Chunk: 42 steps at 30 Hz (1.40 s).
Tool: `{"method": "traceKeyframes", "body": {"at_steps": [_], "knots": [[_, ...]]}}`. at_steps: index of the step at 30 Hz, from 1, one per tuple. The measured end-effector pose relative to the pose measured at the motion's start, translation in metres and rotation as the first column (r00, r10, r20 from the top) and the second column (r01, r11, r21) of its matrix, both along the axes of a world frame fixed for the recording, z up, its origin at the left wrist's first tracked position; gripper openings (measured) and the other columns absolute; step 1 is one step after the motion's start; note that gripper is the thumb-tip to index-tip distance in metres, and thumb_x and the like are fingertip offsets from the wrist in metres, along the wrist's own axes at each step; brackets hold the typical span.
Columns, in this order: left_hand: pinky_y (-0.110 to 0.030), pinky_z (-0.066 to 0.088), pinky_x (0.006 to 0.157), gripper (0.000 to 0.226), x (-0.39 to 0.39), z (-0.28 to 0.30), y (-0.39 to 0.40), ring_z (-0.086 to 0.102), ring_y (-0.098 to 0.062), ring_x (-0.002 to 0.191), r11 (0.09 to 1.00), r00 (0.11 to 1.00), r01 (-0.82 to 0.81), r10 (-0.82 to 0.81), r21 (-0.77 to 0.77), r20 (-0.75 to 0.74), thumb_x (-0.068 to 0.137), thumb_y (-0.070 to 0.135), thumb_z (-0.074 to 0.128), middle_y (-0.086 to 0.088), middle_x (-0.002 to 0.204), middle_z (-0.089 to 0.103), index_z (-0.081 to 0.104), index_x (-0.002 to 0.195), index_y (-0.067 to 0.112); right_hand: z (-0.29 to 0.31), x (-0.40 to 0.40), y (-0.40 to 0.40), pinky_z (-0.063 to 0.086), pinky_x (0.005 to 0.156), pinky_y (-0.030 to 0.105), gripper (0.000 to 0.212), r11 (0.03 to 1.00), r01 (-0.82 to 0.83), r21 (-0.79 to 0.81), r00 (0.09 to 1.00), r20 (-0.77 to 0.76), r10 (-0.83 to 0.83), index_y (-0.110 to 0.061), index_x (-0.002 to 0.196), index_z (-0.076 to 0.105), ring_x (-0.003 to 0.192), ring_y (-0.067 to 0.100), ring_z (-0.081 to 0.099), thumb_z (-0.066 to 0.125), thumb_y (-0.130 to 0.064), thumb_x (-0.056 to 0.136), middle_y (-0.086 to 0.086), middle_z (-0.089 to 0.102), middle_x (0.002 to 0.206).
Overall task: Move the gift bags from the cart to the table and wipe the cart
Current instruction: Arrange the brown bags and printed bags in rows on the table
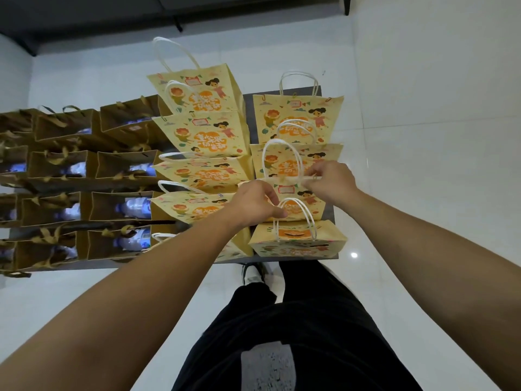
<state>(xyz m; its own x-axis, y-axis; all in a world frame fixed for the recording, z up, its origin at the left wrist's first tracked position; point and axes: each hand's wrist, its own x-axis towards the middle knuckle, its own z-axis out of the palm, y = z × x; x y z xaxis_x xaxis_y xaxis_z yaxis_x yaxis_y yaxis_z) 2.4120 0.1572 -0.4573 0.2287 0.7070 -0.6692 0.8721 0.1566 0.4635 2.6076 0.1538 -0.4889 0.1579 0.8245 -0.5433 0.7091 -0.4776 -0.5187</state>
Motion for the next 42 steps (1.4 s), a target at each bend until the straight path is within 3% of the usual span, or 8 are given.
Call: {"method": "traceKeyframes", "body": {"at_steps": [4, 7, 11, 21, 26, 34, 39, 42], "knots": [[-0.028, 0.038, 0.083, 0.044, -0.004, 0.013, -0.001, 0.050, -0.015, 0.109, 0.992, 0.993, 0.118, -0.117, -0.045, 0.015, 0.068, 0.047, 0.090, 0.006, 0.109, 0.057, 0.073, 0.100, 0.022, 0.031, -0.024, 0.008, 0.056, 0.073, 0.033, 0.010, 0.998, 0.005, 0.069, 0.960, -0.279, 0.015, -0.022, 0.088, 0.076, 0.076, 0.011, 0.067, 0.082, -0.025, 0.081, -0.008, 0.071, 0.080], [-0.030, 0.044, 0.088, 0.054, -0.011, 0.032, 0.009, 0.055, -0.013, 0.106, 0.933, 0.957, 0.288, -0.289, -0.216, 0.030, 0.067, 0.052, 0.089, 0.008, 0.112, 0.063, 0.074, 0.107, 0.020, 0.058, -0.030, 0.011, 0.047, 0.048, 0.026, 0.021, 1.000, 0.003, 0.022, 0.902, -0.431, 0.007, -0.012, 0.071, 0.068, 0.046, 0.007, 0.052, 0.083, -0.020, 0.082, 0.001, 0.058, 0.061], [-0.030, 0.053, 0.071, 0.036, -0.013, 0.052, 0.027, 0.063, -0.013, 0.088, 0.874, 0.892, 0.416, -0.446, -0.251, -0.072, 0.070, 0.048, 0.089, 0.004, 0.094, 0.071, 0.075, 0.089, 0.020, 0.090, -0.017, 0.006, 0.034, 0.042, 0.021, 0.038, 0.997, -0.075, -0.032, 0.950, -0.306, 0.062, -0.012, 0.062, 0.055, 0.039, 0.004, 0.044, 0.082, -0.028, 0.083, 0.001, 0.055, 0.060], [-0.035, 0.057, 0.072, 0.011, 0.017, 0.088, 0.048, 0.065, -0.019, 0.084, 0.924, 0.977, 0.209, -0.187, 0.321, -0.098, 0.087, 0.021, 0.074, -0.003, 0.092, 0.071, 0.073, 0.093, 0.013, 0.150, 0.039, -0.021, 0.020, 0.047, 0.028, 0.055, 0.997, 0.049, -0.068, 0.993, -0.106, -0.056, -0.017, 0.056, 0.038, 0.050, 0.019, 0.021, 0.085, -0.035, 0.078, 0.003, 0.026, 0.058], [-0.041, 0.062, 0.069, 0.016, 0.025, 0.096, 0.069, 0.067, -0.024, 0.074, 0.887, 1.000, -0.005, 0.014, 0.462, -0.017, 0.085, 0.012, 0.058, -0.006, 0.084, 0.070, 0.072, 0.091, 0.010, 0.164, 0.081, -0.014, 0.036, 0.057, 0.030, 0.043, 0.999, 0.030, 0.023, 0.979, 0.199, -0.034, -0.004, 0.064, 0.057, 0.064, 0.023, 0.047, 0.082, -0.035, 0.080, 0.009, 0.048, 0.066], [-0.035, 0.039, 0.090, 0.068, 0.052, 0.091, 0.116, 0.046, -0.031, 0.128, 0.870, 0.991, -0.135, 0.116, 0.474, 0.070, 0.087, 0.006, 0.061, -0.010, 0.148, 0.043, 0.038, 0.150, 0.019, 0.159, 0.136, 0.037, 0.054, 0.069, 0.038, 0.041, 0.993, 0.027, 0.116, 0.891, 0.447, -0.077, 0.004, 0.084, 0.071, 0.082, 0.033, 0.065, 0.076, -0.037, 0.084, 0.019, 0.071, 0.087], [-0.040, 0.038, 0.110, 0.079, 0.068, 0.073, 0.145, 0.034, -0.025, 0.145, 0.895, 1.000, -0.008, 0.004, 0.447, 0.009, 0.088, 0.003, 0.060, -0.003, 0.162, 0.032, 0.028, 0.158, 0.020, 0.156, 0.154, 0.082, 0.047, 0.067, 0.037, 0.041, 0.979, -0.020, 0.201, 0.894, 0.442, -0.073, 0.003, 0.080, 0.069, 0.084, 0.033, 0.062, 0.070, -0.037, 0.088, 0.015, 0.067, 0.081], [-0.044, 0.042, 0.109, 0.070, 0.073, 0.060, 0.154, 0.043, -0.028, 0.138, 0.885, 0.995, 0.093, -0.061, 0.457, -0.083, 0.089, 0.009, 0.059, -0.005, 0.151, 0.047, 0.036, 0.154, 0.023, 0.149, 0.146, 0.112, 0.040, 0.069, 0.032, 0.037, 0.969, -0.019, 0.248, 0.930, 0.360, -0.074, -0.009, 0.070, 0.064, 0.084, 0.025, 0.057, 0.072, -0.040, 0.088, 0.000, 0.058, 0.071]]}}
